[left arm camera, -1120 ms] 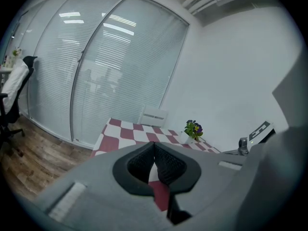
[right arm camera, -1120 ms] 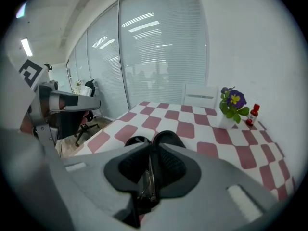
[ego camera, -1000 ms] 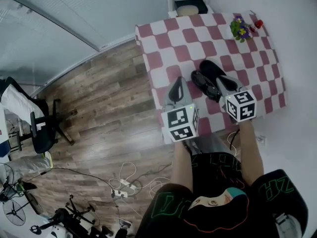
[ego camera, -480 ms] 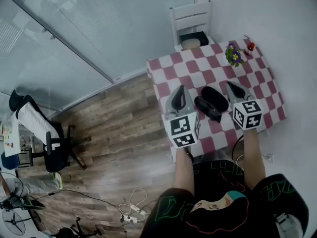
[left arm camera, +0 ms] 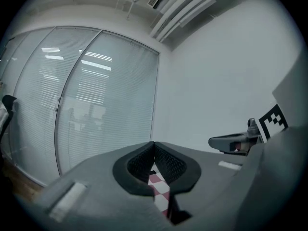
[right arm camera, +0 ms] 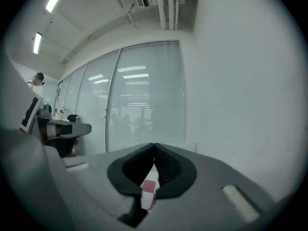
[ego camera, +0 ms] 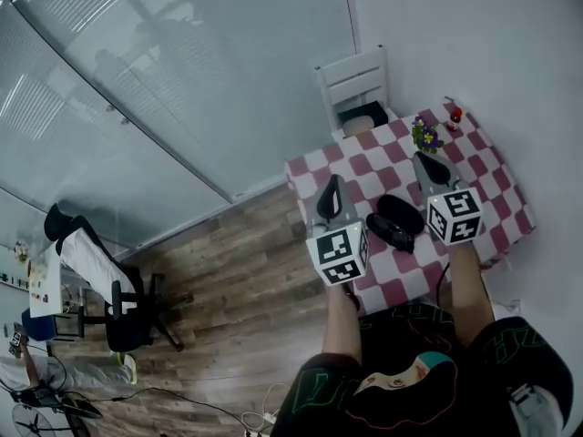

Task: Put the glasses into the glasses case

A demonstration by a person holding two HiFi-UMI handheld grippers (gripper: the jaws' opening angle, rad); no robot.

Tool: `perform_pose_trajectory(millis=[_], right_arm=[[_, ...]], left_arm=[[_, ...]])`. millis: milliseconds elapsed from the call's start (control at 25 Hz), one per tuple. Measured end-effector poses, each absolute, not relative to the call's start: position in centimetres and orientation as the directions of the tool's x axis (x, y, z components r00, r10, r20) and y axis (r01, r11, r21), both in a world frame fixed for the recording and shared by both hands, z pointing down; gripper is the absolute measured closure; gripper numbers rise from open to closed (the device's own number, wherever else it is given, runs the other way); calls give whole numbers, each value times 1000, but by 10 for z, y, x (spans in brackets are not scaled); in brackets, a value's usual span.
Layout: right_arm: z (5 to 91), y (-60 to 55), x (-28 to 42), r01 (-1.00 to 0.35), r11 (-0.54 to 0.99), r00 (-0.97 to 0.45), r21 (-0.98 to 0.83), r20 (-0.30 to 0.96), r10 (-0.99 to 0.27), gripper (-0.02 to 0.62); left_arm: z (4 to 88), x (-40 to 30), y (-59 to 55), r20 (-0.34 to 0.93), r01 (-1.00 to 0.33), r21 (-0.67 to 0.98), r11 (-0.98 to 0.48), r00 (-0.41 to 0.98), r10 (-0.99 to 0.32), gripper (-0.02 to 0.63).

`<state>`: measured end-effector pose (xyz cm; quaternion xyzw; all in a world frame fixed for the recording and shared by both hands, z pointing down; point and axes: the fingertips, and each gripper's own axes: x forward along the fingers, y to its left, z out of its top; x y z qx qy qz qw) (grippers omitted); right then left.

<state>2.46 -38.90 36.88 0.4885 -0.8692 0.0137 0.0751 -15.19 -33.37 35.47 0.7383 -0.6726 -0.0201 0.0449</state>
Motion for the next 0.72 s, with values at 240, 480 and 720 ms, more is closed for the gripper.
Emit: perform_pose_trajectory(millis=[240, 480, 720], right_arm=[[356, -392, 24, -853, 520, -512, 52, 114, -851, 592], [346, -397, 26, -849, 524, -519, 60, 84, -851, 592], [338, -398, 25, -850, 522, -519, 75, 57, -853, 592]], left_arm=[[348, -164, -337, 4, -997, 74, -36, 37, -999, 598], [352, -168, -340, 2, -997, 79, -11, 11, -1000, 598], [355, -175, -341, 17, -997, 82, 0, 1, -1000, 597]])
